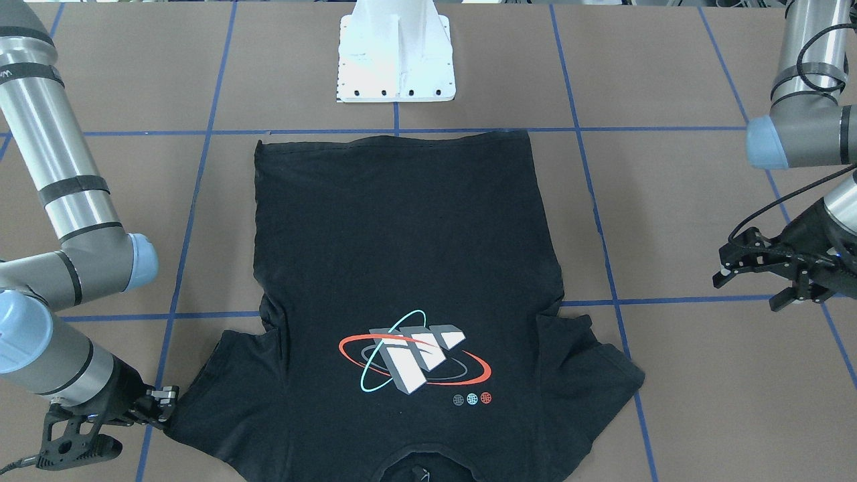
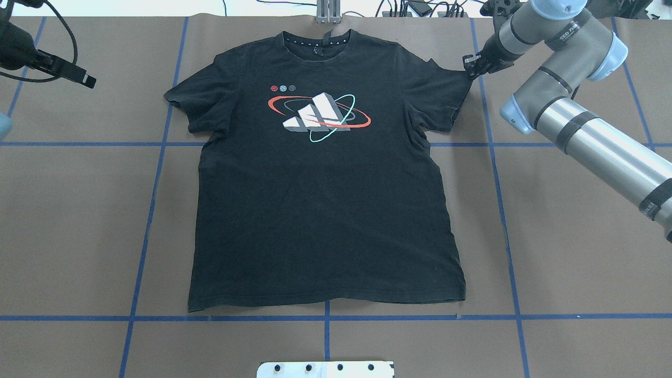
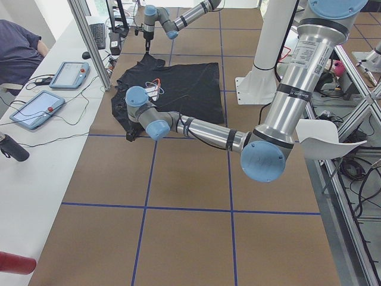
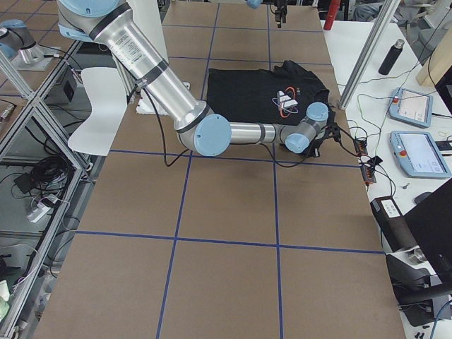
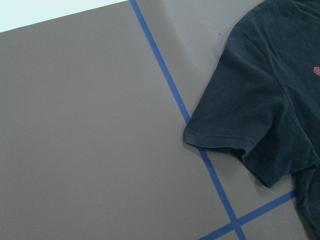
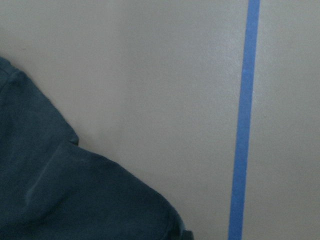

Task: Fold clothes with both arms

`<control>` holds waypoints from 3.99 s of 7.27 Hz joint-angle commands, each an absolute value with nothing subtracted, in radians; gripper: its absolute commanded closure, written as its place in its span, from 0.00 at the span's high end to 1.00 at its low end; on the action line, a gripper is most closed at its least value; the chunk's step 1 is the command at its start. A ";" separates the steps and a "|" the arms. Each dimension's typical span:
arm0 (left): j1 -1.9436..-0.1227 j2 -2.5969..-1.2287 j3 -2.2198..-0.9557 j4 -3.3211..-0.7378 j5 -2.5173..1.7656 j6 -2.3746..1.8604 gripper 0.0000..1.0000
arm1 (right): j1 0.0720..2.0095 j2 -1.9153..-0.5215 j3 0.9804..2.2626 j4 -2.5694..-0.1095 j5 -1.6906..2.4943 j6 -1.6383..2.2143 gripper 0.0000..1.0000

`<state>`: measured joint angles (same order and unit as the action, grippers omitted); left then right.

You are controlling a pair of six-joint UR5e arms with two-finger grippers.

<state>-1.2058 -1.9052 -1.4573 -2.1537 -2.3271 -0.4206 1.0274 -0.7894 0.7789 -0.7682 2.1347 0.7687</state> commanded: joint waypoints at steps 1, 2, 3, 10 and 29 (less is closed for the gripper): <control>-1.206 -1.905 -1.457 -2.154 -2.327 -0.420 1.00 | 1.034 -0.773 0.825 -0.784 2.141 0.823 0.00; -1.206 -1.905 -1.457 -2.154 -2.327 -0.422 1.00 | 1.020 -0.767 0.859 -0.805 2.140 0.906 0.00; -1.206 -1.905 -1.457 -2.154 -2.327 -0.422 1.00 | 0.996 -0.755 0.908 -0.855 2.135 0.961 0.00; -1.206 -1.904 -1.454 -2.154 -2.327 -0.420 1.00 | 0.789 -0.491 0.837 -1.114 1.876 1.146 0.00; -0.969 -2.118 -1.039 -2.503 -1.976 -1.055 0.91 | 1.050 -0.903 1.305 -1.399 2.155 0.556 1.00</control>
<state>-0.9731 -2.0989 -1.1010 -2.4510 -1.9893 -1.0337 1.0025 -0.7983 1.2344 -1.4012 2.1258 0.6569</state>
